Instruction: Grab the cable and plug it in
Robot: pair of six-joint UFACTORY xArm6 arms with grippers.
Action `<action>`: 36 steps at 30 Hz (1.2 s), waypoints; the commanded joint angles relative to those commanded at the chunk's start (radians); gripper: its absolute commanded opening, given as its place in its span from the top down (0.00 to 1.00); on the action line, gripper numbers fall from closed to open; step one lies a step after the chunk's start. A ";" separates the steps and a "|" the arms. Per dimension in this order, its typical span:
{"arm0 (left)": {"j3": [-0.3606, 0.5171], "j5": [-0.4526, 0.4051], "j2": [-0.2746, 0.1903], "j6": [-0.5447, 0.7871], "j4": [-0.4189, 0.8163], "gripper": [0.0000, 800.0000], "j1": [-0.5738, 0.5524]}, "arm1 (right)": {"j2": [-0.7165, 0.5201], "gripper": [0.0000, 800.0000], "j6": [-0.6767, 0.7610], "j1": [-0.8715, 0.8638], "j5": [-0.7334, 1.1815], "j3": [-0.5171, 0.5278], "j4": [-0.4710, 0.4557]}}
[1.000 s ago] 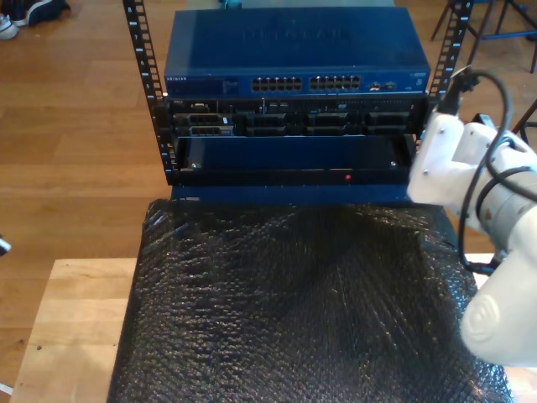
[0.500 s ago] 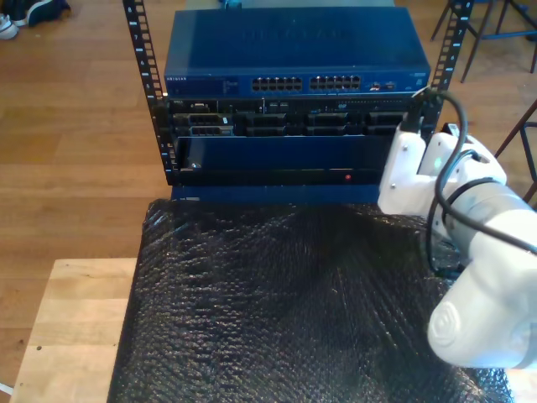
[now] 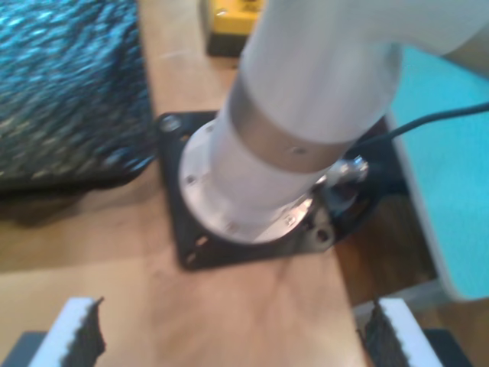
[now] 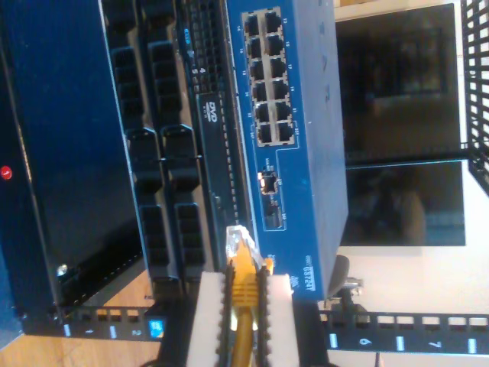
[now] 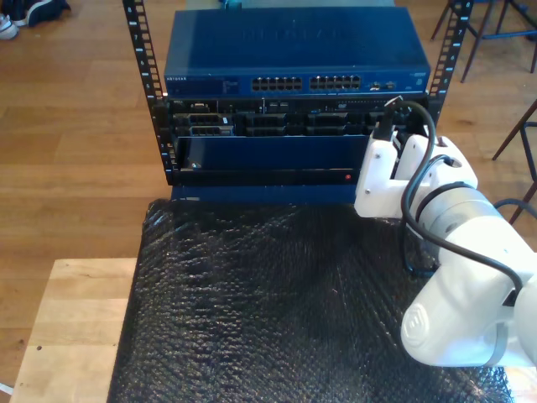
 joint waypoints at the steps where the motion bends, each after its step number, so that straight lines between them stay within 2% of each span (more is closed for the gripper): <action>1: 0.021 -0.011 -0.009 0.008 0.009 0.00 0.003 | 0.005 1.00 0.002 0.003 -0.002 -0.002 -0.002; 7: 0.127 -0.095 -0.071 0.051 0.049 0.00 0.041 | 0.026 1.00 0.000 0.012 -0.014 -0.006 -0.002; 14: 0.221 -0.195 -0.078 0.078 0.055 0.00 0.086 | 0.034 1.00 0.000 0.014 -0.014 -0.012 -0.002; 20: 0.305 -0.269 -0.086 0.089 0.137 0.00 0.129 | 0.034 1.00 0.000 0.021 -0.014 -0.014 -0.002; 23: 0.318 -0.296 -0.100 0.114 0.143 0.00 0.149 | 0.034 1.00 -0.002 0.021 -0.014 -0.015 0.000; 27: 0.358 -0.321 -0.143 0.158 0.144 0.00 0.160 | 0.035 1.00 0.000 0.021 -0.014 -0.020 0.000; 32: 0.448 -0.423 -0.212 0.189 0.146 0.00 0.172 | 0.046 1.00 0.000 0.023 -0.014 -0.026 0.002; 36: 0.485 -0.471 -0.224 0.215 0.141 0.00 0.187 | 0.055 1.00 0.000 0.021 -0.014 -0.026 0.002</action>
